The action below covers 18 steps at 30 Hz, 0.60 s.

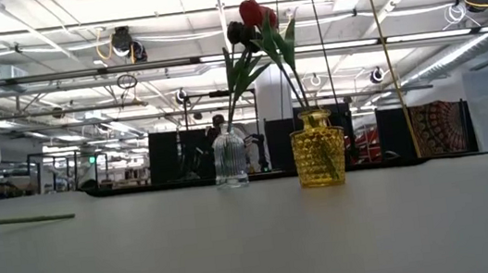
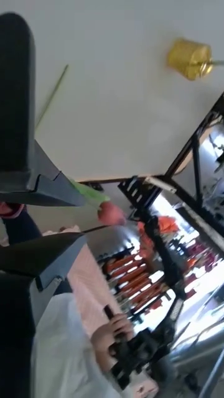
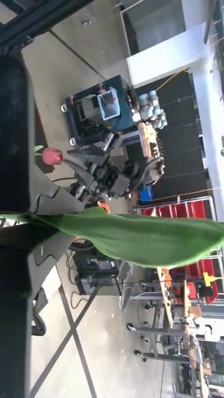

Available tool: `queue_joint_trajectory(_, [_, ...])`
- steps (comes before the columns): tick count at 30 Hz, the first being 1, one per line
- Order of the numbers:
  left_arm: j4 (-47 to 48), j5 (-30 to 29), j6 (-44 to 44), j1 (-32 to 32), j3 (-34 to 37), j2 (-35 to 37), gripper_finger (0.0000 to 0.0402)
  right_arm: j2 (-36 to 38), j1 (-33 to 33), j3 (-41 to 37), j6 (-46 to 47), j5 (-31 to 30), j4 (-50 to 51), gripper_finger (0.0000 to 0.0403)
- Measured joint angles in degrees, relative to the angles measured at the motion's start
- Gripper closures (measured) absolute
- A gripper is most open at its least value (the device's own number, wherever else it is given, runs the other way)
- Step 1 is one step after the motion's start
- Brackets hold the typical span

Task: Sort flowers into vase by color
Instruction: Put the red tulip into the bottom transparent bin

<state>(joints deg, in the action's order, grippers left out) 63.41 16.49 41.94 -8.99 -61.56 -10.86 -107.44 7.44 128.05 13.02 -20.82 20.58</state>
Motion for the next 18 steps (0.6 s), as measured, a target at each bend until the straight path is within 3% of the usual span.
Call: queue_joint_trajectory(18, [-2.0,-3.1,-1.2,0.0,0.0,-0.1,0.0317,0.0,0.0,0.0,3.0,0.0,2.1,0.0403])
